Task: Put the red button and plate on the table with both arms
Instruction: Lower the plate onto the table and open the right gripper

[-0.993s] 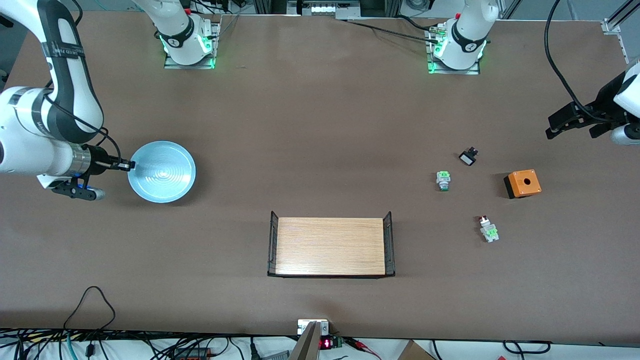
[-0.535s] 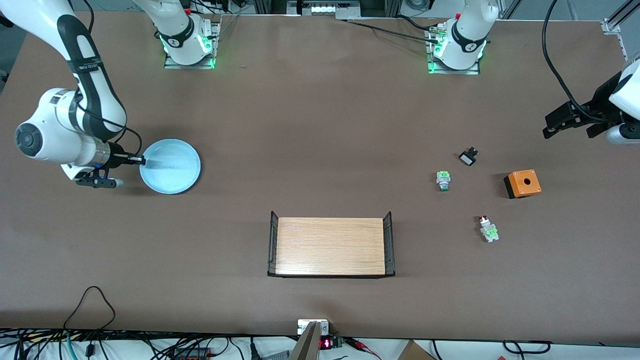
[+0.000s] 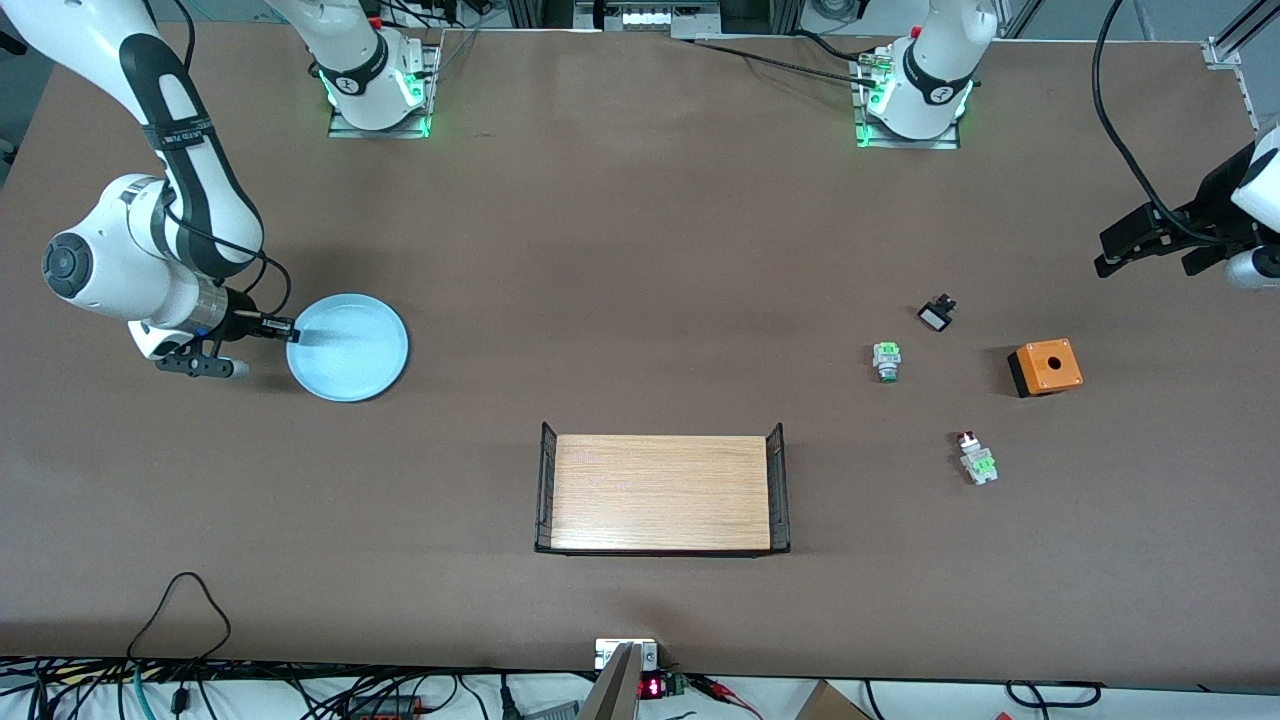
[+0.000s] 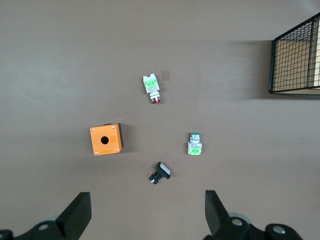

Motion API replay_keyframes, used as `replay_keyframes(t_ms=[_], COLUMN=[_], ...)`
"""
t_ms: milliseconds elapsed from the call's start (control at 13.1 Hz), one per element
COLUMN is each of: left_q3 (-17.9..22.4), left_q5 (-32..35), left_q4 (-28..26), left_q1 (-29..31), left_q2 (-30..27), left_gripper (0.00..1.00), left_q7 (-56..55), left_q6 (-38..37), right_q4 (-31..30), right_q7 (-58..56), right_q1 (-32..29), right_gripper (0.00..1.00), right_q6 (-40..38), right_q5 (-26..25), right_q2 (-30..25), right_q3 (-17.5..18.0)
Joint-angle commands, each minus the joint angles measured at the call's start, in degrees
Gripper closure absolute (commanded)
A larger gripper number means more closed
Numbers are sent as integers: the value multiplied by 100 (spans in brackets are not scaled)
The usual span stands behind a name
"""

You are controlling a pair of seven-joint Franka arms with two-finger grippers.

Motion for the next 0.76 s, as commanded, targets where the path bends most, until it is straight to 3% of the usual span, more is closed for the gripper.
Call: replay_keyframes(t_ms=[0,458,688], left_q3=[-12,-39,-39], left_q5=[140,298,298], left_q4=[-43,-43,-25], left_q1=[3,-6,-6], left_q2=[-104,-113,-113], left_gripper=[0,0,0], left_q7=[255,255,202], left_q6=[-104,-122,-131], right_q4=[-95,1090,1635], right_q7=[-53,913,1431], right_q1=[-106,-18,157], right_gripper=[0,0,0], right_q6=[4,-1172,-1595], right_q5=[201,87,-333], right_q2=[-285,-418,-409], right_q3=[155,393,393])
